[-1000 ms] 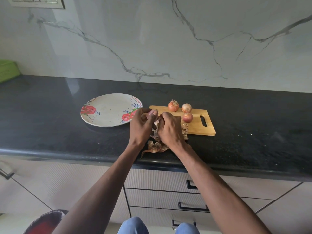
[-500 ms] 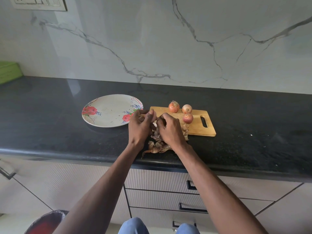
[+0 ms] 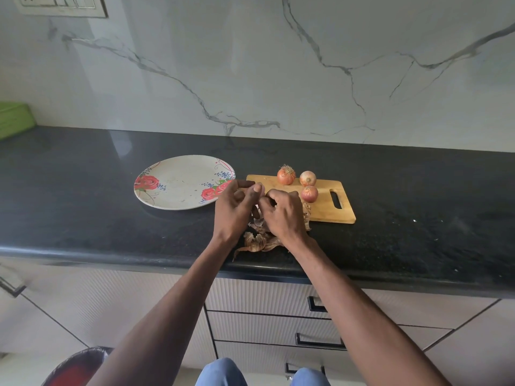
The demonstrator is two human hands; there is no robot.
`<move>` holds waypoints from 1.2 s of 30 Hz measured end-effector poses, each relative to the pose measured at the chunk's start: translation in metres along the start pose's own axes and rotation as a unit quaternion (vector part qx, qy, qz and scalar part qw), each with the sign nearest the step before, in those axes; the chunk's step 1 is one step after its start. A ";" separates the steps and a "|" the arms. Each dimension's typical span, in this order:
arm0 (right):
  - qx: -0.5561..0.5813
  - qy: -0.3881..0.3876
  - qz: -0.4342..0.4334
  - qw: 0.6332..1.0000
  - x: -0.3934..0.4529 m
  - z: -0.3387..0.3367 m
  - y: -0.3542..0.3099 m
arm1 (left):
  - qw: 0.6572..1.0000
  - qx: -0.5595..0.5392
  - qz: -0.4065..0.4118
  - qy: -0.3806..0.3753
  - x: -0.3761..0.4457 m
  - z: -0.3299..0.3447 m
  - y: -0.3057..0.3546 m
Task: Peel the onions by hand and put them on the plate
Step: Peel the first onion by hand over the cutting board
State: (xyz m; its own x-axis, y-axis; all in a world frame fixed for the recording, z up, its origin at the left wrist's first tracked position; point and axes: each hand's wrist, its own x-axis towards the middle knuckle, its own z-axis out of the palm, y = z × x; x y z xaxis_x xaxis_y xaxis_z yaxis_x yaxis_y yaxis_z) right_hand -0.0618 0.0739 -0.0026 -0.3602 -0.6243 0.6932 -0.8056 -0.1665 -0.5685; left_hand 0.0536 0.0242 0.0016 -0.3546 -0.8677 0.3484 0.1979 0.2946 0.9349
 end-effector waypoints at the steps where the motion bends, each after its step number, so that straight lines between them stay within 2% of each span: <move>1: -0.007 0.009 -0.006 1.000 0.000 -0.001 -0.001 | 1.000 0.022 0.014 0.006 -0.001 0.001 0.000; 5: -0.024 0.030 -0.018 0.999 0.001 -0.001 -0.004 | 0.990 0.115 0.067 0.037 -0.003 0.003 -0.001; 7: -0.037 0.048 -0.020 0.998 0.000 -0.003 -0.007 | 0.988 0.133 0.055 0.054 -0.001 0.002 -0.005; 9: -0.028 0.057 0.005 0.998 -0.001 -0.005 -0.005 | 0.993 0.088 0.010 0.075 0.003 -0.002 -0.005; 12: -0.016 0.048 0.033 0.998 -0.002 -0.002 0.000 | 0.991 -0.053 -0.073 0.102 0.009 -0.007 0.000; 14: -0.045 0.046 0.014 0.998 -0.001 -0.001 0.001 | 0.988 -0.079 -0.096 0.092 0.010 -0.006 0.002; 19: -0.026 0.009 0.015 1.000 0.000 0.004 0.003 | 0.989 -0.089 -0.101 0.062 0.012 -0.006 0.000; 23: -0.001 -0.018 -0.044 0.999 0.000 0.005 0.004 | 0.990 -0.087 -0.097 0.048 0.012 -0.007 -0.003; 30: -0.047 0.006 -0.045 0.998 0.000 0.004 0.000 | 0.992 -0.075 -0.095 0.024 0.009 -0.006 -0.001; 36: 0.041 0.014 0.063 0.997 0.000 0.000 -0.006 | 0.979 -0.135 -0.148 -0.040 0.007 -0.010 0.008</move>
State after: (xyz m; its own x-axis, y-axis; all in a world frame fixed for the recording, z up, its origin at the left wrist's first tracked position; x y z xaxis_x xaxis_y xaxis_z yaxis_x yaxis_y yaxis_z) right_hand -0.0571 0.0746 0.0005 -0.4697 -0.6226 0.6259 -0.7126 -0.1511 -0.6851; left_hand 0.0613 0.0165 0.0105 -0.5002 -0.8622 0.0798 0.3069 -0.0904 0.9474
